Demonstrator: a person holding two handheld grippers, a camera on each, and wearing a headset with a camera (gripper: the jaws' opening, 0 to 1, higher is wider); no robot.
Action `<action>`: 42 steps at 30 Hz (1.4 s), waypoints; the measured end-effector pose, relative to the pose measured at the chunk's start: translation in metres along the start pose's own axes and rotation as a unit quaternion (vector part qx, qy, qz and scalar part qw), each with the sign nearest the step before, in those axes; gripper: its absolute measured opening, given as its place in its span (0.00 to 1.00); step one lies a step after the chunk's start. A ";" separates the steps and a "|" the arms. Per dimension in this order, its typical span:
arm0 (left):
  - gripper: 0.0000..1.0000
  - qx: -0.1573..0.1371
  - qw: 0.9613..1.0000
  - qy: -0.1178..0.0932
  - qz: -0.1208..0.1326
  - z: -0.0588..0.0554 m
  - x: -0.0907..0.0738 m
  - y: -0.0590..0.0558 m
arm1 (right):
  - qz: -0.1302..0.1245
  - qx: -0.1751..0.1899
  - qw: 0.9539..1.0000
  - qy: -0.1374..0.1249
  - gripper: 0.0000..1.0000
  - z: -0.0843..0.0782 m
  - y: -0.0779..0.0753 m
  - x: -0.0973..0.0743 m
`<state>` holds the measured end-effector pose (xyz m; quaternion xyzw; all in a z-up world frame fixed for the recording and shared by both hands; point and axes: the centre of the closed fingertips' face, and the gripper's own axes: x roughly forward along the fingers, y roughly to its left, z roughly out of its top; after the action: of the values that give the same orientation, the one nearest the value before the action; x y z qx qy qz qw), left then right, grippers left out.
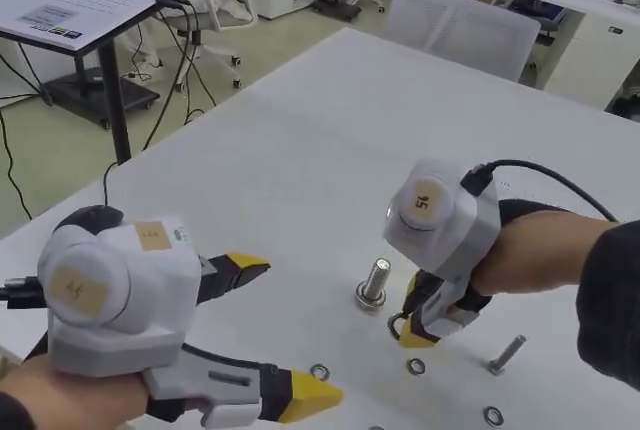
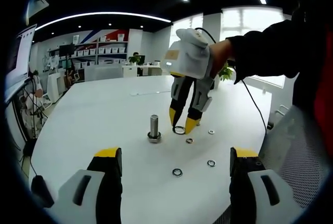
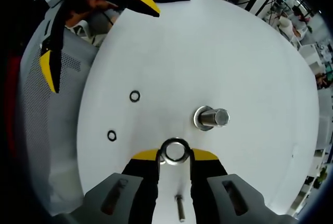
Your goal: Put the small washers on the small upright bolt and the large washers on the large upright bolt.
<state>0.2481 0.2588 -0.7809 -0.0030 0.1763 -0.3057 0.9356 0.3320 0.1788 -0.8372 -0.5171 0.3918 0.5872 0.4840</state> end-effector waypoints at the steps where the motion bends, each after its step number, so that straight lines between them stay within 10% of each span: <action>1: 0.85 0.000 1.000 0.000 -0.001 0.000 0.000 0.000 | -0.003 -0.001 1.000 0.000 0.23 -0.001 -0.002 -0.003; 23: 0.85 0.002 1.000 0.001 -0.005 0.003 0.002 0.000 | -0.037 -0.037 0.999 -0.002 0.23 0.021 -0.028 -0.047; 42: 0.85 -0.004 1.000 0.001 0.007 -0.001 -0.003 0.002 | -0.033 -0.070 0.997 0.001 0.23 0.048 -0.036 -0.035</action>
<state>0.2468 0.2624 -0.7815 -0.0053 0.1783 -0.2986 0.9375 0.3563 0.2270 -0.7932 -0.5628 0.3326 0.5964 0.4658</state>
